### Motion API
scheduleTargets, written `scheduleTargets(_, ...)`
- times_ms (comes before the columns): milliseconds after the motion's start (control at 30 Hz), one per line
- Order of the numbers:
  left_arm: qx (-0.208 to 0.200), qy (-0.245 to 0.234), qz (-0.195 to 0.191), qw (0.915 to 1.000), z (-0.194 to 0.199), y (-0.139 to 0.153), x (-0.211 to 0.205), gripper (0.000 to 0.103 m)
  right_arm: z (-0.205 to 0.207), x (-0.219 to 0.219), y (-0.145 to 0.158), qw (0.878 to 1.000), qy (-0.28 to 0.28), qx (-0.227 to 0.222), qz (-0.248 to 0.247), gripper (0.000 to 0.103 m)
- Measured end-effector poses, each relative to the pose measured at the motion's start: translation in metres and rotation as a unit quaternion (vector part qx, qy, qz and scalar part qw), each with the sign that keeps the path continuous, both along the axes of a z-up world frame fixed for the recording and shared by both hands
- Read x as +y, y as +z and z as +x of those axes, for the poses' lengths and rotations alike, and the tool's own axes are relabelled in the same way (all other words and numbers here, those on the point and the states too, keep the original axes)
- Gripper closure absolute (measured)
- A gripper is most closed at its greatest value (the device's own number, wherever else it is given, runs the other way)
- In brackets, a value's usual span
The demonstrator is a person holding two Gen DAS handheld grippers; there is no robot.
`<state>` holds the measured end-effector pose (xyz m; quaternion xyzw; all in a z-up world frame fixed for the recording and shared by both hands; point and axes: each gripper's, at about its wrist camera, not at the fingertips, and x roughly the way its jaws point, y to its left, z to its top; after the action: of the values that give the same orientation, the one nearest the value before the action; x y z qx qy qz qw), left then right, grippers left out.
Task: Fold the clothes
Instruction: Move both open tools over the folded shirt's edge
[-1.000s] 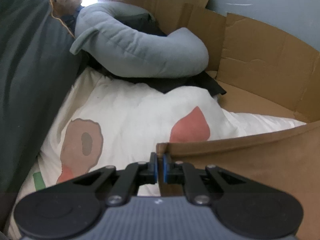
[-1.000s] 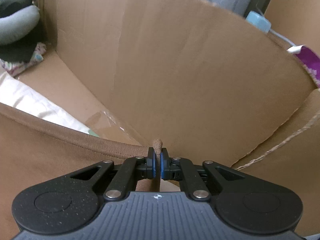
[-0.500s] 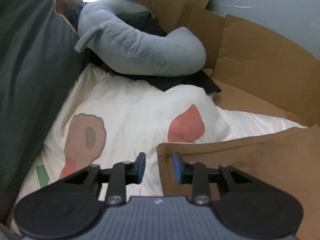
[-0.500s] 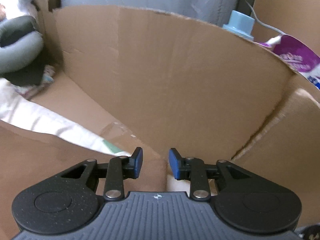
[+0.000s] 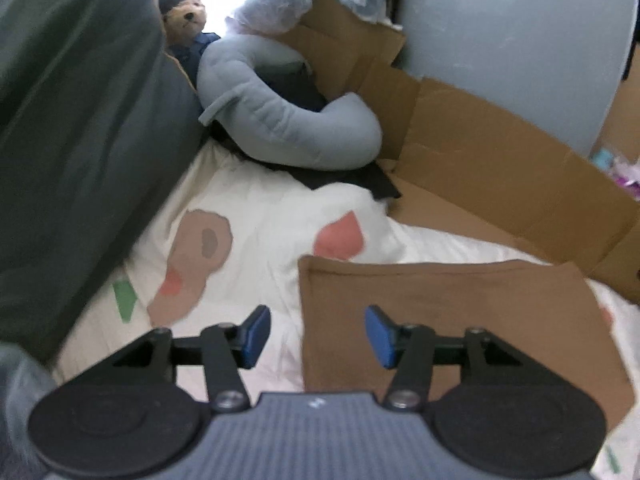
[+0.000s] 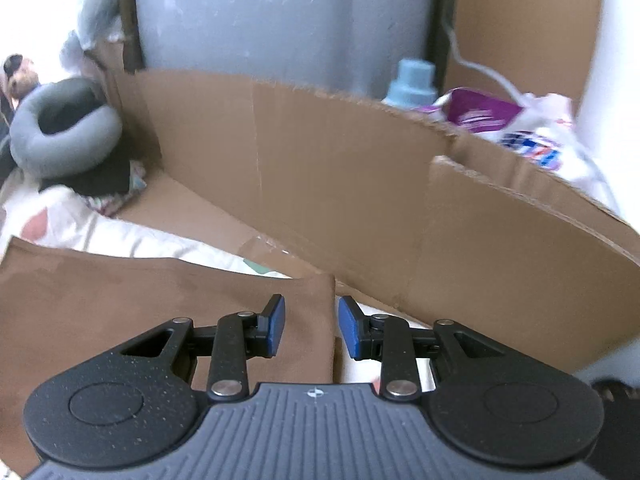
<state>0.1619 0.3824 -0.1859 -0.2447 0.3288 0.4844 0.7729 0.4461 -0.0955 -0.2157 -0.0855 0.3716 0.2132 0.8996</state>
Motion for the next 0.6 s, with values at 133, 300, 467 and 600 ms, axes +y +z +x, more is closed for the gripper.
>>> scheduleTargets(133, 0.013, 0.001, -0.006, 0.9999, -0.007, -0.003, -0.024, 0.047, -0.035, -0.018, 0.012, 1.000, -0.020, 0.002, 0.008, 0.065)
scheduleTargets(300, 0.036, -0.014, -0.015, 0.9991, -0.013, -0.011, -0.050, 0.045, -0.078, -0.035, 0.002, 0.999, -0.030, 0.017, -0.008, 0.065)
scheduleTargets(467, 0.035, -0.032, -0.040, 0.9981, -0.013, -0.025, -0.067, 0.048, -0.117, -0.040, -0.008, 0.999, -0.030, 0.024, -0.016, 0.064)
scheduleTargets(600, 0.038, -0.070, -0.040, 0.9960, -0.006, -0.031, -0.079, 0.050, -0.139, -0.035, -0.017, 0.999, -0.038, 0.033, -0.010, 0.064)
